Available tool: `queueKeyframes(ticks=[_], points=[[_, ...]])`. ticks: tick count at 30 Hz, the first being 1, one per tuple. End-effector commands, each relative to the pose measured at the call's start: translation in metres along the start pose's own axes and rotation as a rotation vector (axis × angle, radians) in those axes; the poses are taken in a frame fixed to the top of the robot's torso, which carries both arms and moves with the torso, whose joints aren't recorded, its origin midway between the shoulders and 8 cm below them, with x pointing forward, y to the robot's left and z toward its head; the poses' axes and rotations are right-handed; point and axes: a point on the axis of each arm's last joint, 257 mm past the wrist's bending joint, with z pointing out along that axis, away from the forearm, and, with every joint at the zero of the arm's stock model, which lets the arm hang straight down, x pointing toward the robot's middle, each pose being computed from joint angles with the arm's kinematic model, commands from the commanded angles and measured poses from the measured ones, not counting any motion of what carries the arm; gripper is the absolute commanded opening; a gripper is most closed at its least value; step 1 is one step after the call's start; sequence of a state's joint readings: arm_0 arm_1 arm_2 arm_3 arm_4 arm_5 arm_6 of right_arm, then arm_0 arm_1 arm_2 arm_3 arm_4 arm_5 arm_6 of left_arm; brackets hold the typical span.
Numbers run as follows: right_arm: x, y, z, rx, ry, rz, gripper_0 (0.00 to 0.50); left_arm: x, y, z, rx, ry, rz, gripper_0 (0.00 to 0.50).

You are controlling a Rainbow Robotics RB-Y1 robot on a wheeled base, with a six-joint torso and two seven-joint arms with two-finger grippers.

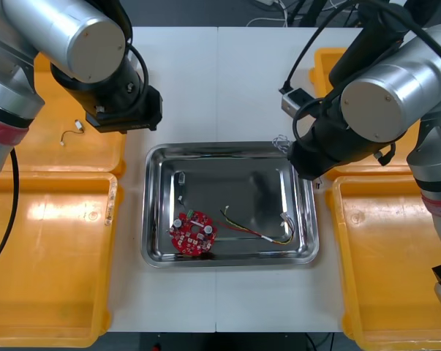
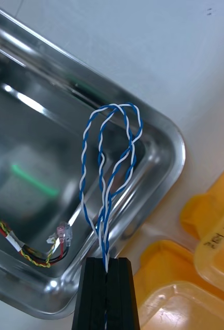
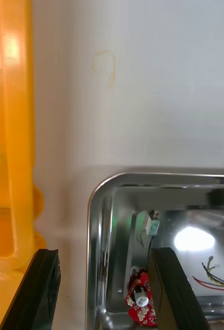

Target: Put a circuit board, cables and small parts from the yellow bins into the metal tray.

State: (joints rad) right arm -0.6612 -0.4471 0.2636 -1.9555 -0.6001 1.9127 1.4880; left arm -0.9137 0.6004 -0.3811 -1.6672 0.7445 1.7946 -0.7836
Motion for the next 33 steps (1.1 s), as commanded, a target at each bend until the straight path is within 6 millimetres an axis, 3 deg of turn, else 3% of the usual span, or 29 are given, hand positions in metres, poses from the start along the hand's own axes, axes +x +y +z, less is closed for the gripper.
queueKeyframes(ticks=[1,9,18,27,33], points=[[-0.014,0.033,0.005,-0.028,-0.056,-0.197,0.0,-0.044,0.021,-0.032,0.001,-0.066,-0.097,0.5],[-0.027,0.057,0.016,-0.049,-0.106,-0.448,0.0,-0.075,0.063,-0.029,-0.022,-0.101,-0.202,0.5],[-0.045,0.063,0.028,-0.058,-0.145,-0.657,0.0,-0.087,0.118,-0.023,-0.077,-0.09,-0.252,0.5],[-0.056,0.053,0.049,-0.013,-0.175,-0.796,0.0,-0.088,0.147,-0.016,-0.095,-0.072,-0.353,0.5],[-0.057,0.053,0.058,0.034,-0.164,-0.882,0.0,-0.095,0.157,-0.006,-0.08,-0.086,-0.402,0.5]])
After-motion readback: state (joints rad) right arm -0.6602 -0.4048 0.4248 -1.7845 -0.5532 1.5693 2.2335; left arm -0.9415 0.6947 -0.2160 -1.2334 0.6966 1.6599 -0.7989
